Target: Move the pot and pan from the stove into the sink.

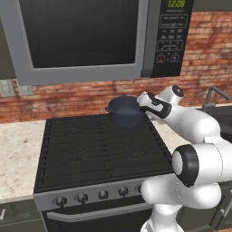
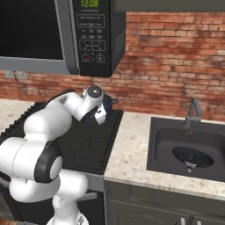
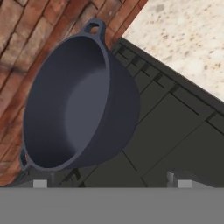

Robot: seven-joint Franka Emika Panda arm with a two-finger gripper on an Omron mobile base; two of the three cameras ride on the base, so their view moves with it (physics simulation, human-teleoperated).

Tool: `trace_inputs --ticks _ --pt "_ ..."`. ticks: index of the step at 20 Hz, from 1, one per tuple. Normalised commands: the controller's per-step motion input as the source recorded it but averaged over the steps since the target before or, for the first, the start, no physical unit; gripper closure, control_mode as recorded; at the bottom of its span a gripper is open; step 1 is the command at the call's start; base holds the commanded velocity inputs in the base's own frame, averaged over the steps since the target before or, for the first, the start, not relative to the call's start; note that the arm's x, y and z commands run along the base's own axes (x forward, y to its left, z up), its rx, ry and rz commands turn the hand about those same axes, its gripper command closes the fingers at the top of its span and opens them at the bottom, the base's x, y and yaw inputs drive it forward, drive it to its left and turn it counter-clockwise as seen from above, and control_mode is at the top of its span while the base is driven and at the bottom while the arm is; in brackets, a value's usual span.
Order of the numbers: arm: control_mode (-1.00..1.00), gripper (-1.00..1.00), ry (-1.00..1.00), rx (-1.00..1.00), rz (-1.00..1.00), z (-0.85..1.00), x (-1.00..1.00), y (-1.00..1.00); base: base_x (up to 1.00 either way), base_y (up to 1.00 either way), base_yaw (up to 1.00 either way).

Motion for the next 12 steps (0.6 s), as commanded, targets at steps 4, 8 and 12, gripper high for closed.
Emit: trace_inputs --ticks 4,8,12 --pt "-1.00 -1.00 0.00 0.00 0.00 -0.03 0.02 0.00 0.00 0.00 0.00" --pt "-1.00 -1.00 0.00 0.00 0.00 -0.17 0.12 0.00 0.00 0.00 0.00" --pt "-1.00 -1.00 -0.01 -0.01 0.00 -0.24 0.15 0.00 0.00 0.00 0.00"
